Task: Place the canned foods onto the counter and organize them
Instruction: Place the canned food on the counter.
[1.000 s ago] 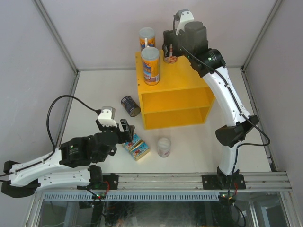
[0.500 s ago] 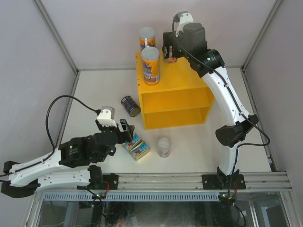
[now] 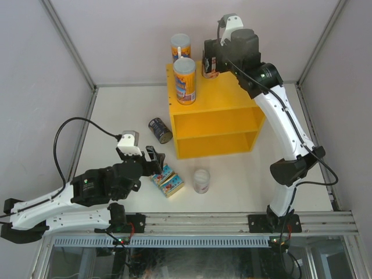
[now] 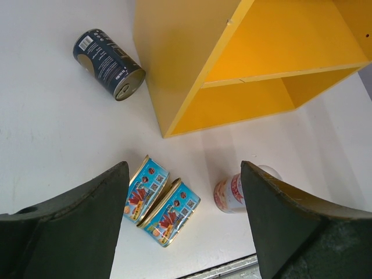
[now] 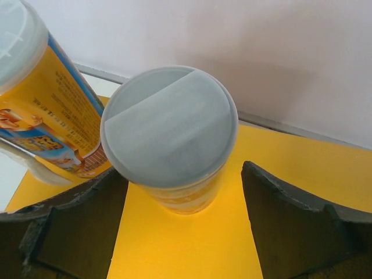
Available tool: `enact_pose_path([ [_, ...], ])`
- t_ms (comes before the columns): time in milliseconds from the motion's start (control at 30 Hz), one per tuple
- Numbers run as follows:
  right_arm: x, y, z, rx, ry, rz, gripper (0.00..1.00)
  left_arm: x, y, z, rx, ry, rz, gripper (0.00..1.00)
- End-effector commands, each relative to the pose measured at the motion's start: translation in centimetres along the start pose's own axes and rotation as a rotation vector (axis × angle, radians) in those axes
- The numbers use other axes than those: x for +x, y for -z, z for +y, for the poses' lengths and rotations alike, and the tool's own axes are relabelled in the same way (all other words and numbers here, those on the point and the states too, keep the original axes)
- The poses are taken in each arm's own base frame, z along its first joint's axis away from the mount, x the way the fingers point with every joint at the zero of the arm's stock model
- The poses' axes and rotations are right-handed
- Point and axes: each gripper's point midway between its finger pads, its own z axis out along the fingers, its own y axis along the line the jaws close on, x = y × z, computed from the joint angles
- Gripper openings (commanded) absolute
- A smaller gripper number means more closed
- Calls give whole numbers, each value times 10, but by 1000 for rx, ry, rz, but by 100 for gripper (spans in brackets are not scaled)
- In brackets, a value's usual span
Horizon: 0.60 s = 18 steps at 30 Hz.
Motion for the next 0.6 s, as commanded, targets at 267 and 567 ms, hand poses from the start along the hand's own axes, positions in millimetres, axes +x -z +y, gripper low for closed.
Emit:
enact_pose_path([
  [267, -40, 52, 2, 1, -18, -125, 78, -1, 1, 2, 3, 97, -28, 82],
  [567, -41, 90, 14, -10, 6, -150, 77, 4, -1, 5, -8, 104, -25, 82],
])
